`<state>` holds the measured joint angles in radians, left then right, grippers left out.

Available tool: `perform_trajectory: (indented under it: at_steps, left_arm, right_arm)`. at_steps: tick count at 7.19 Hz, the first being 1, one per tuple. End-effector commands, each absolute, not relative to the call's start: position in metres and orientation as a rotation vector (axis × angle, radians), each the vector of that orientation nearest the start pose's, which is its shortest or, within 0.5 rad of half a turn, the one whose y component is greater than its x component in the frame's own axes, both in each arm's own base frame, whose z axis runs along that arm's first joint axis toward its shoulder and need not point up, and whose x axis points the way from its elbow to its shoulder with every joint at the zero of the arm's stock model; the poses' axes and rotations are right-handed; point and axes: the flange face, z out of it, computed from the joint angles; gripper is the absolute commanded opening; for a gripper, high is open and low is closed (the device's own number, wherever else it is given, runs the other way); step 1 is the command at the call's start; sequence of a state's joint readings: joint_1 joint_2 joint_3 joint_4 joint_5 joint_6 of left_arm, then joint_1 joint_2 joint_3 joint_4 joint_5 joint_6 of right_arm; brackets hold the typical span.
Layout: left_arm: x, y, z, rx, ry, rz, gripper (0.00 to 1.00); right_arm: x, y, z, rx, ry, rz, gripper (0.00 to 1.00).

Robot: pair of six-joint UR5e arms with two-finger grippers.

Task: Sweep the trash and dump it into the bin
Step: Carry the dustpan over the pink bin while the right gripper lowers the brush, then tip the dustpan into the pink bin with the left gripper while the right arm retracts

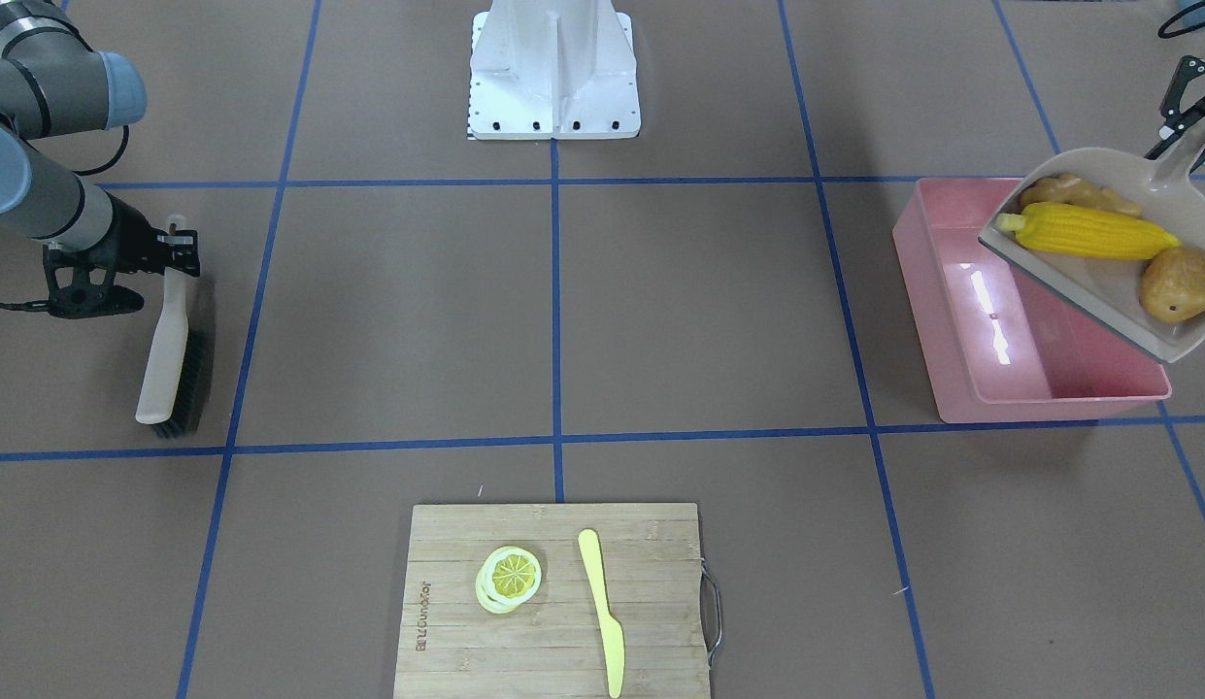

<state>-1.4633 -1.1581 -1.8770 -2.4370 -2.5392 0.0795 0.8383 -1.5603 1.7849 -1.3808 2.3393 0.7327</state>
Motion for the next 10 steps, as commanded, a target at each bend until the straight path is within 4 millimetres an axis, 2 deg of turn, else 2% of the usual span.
perform_trajectory:
  at_steps: [1, 5, 6, 7, 8, 10]
  left_arm:
    - [-0.038, -0.327, 0.572, 0.561, 0.876, 0.596, 0.0]
    - [-0.043, -0.333, 0.546, 0.408, 0.737, 0.711, 0.0]
    - [-0.045, -0.339, 0.534, 0.366, 0.702, 0.759, 0.0]
    - [-0.045, -0.351, 0.525, 0.317, 0.673, 0.793, 0.0]
    - [-0.041, -0.36, 0.519, 0.305, 0.666, 0.809, 0.0]
    - [-0.039, -0.359, 0.519, 0.304, 0.668, 0.865, 0.0]
  right_arm:
    - [-0.297, -0.423, 0.526, -0.216, -0.827, -0.164, 1.0]
    - [-0.296, -0.424, 0.517, -0.203, -0.842, -0.168, 1.0]
    - [-0.28, -0.434, 0.51, -0.172, -0.855, -0.144, 1.0]
    - [-0.259, -0.459, 0.484, -0.1, -0.883, -0.105, 1.0]
    - [-0.225, -0.487, 0.463, -0.019, -0.892, -0.042, 1.0]
    - [-0.133, -0.522, 0.457, 0.101, -0.876, 0.083, 1.0]
